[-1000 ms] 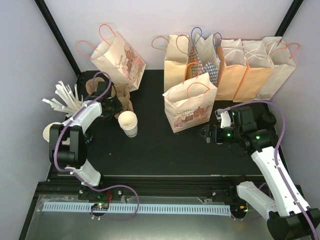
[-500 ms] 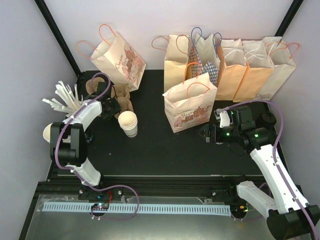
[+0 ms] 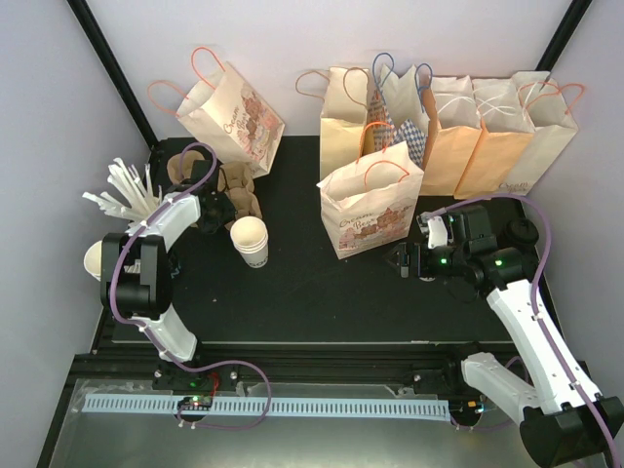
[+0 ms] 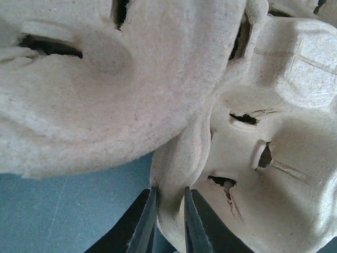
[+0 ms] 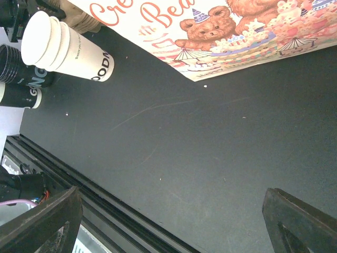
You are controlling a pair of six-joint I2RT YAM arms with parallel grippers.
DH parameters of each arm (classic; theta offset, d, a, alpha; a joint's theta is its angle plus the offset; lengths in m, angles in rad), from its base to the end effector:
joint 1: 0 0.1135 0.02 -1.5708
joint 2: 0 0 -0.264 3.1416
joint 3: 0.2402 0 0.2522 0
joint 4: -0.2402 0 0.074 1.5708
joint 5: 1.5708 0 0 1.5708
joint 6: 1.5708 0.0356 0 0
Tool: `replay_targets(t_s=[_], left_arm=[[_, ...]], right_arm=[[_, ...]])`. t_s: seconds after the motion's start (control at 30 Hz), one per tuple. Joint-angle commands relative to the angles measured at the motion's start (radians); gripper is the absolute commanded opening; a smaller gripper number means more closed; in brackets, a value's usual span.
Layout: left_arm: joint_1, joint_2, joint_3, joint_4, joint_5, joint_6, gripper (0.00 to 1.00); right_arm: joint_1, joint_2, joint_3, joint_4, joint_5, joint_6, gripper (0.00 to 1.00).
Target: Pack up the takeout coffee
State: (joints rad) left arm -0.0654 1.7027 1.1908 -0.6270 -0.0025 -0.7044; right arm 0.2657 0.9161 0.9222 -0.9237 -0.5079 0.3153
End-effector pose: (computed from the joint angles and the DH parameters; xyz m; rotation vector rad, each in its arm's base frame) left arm 0.3428 -0.0224 0.2080 -0.8587 2.5933 -0.2219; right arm 0.1573 0.0607 0.3009 -0.1592 2.5278 0.8722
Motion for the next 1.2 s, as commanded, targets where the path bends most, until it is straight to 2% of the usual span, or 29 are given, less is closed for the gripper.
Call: replay_targets(t_s=[0.0,0.47,0.67,0.87,1.17], left_arm=[[0.008,-0.026,0.048,-0.016,-0.026,-0.004,0.16],[0.008,-0.104,0.09,-0.07,-0.023,0.018,0.11],[0.008,-0.126,0.096,-0.036,0.055,0.042,0.07],[0.008,-0.153,0.163,-0.059,0.037,0.068,0.02],[0.008,-0.208,0.216,-0.043,0.067,0.09,0.02]], right_arm=[[-0.002,0.003,0.01,0.011,-0.009,-0.012,0.96],[-0.003,0.0,0.0,0.012,-0.009,-0.012,0.96],[-0.002,-0.003,0.004,0.008,-0.007,-0.012,0.96],[-0.002,-0.009,0.008,-0.001,-0.005,-0.014,0.96],[-0.002,-0.013,0.007,-0.003,-0.004,-0.013,0.96]])
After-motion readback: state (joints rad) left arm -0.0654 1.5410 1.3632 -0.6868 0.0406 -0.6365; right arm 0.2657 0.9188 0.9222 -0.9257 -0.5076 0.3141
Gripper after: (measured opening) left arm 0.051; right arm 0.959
